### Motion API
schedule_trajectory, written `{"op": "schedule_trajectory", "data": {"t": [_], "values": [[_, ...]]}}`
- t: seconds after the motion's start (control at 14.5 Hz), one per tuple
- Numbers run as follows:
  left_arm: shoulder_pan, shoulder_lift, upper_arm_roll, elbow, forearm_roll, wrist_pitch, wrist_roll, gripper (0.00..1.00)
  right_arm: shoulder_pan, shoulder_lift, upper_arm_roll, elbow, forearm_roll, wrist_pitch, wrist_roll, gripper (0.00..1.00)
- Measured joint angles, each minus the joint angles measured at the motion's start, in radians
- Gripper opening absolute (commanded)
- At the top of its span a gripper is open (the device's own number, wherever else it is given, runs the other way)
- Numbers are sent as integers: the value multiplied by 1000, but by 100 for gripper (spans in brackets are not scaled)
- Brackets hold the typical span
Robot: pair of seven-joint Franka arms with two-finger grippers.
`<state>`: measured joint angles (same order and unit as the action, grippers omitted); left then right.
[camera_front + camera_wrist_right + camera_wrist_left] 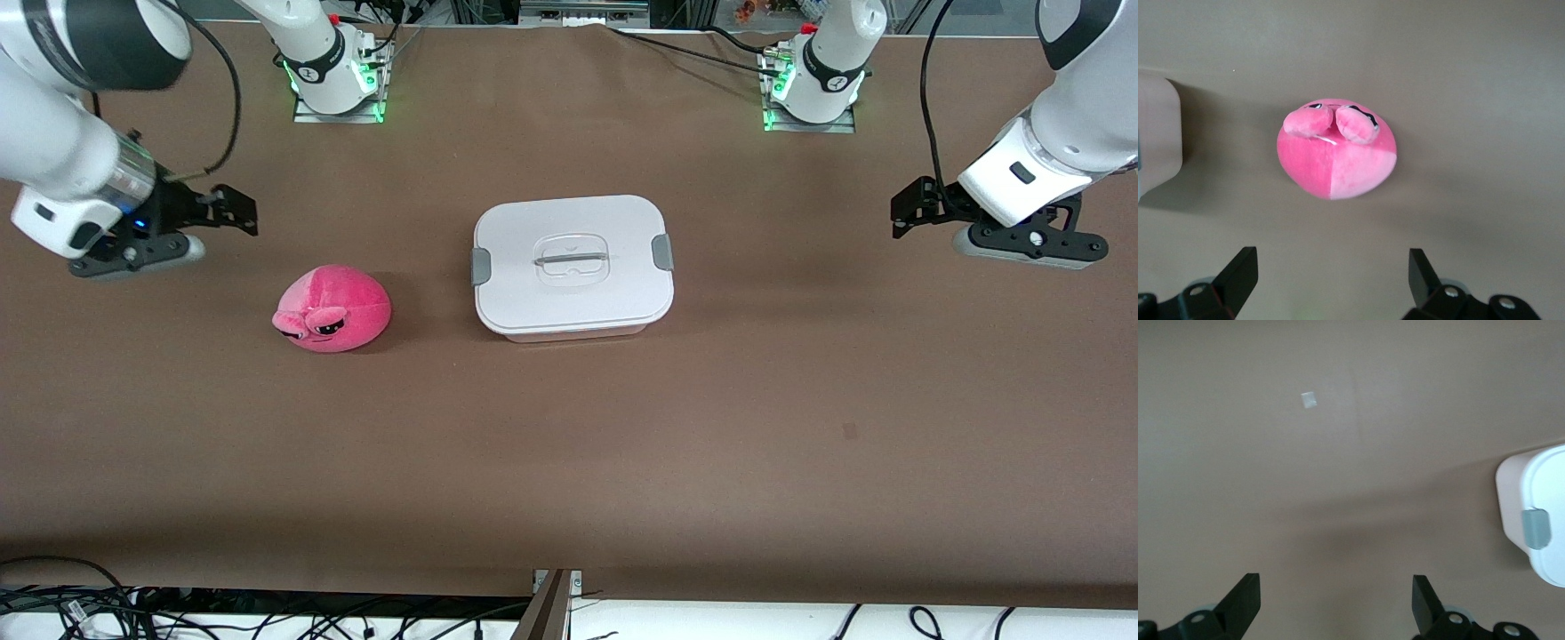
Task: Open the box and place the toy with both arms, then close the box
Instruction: 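Move the right gripper toward the pink plush while the left gripper approaches the box, then grasp the pink plush with the right gripper while the left grasps the lid, then lift the white lid off the pink tub with the left gripper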
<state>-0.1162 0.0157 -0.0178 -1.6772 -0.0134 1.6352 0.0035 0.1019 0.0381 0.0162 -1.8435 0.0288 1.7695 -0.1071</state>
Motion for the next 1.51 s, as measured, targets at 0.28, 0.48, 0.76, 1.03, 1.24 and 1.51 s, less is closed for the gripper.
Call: {"op": "schedule_trajectory", "data": {"t": [0.28, 0.48, 0.76, 1.03, 1.24, 1.51], "values": [[-52, 16, -26, 0, -20, -27, 4, 100, 12, 36, 1, -112, 16, 145, 19, 100], [-141, 52, -42, 1, -21, -24, 70, 100, 26, 72, 2, -136, 17, 211, 28, 100], [-261, 169, -54, 59, -78, 26, 227, 100, 31, 128, 2, -193, 17, 341, 29, 100], [-394, 320, -61, 118, -116, 183, 366, 100, 34, 168, 2, -288, 17, 501, 29, 90], [-473, 432, -61, 123, -116, 346, 493, 100, 44, 189, 2, -295, 17, 535, 29, 29], [-525, 510, -66, 139, -116, 407, 539, 100, 46, 188, 2, -294, 17, 537, 5, 0]]}}
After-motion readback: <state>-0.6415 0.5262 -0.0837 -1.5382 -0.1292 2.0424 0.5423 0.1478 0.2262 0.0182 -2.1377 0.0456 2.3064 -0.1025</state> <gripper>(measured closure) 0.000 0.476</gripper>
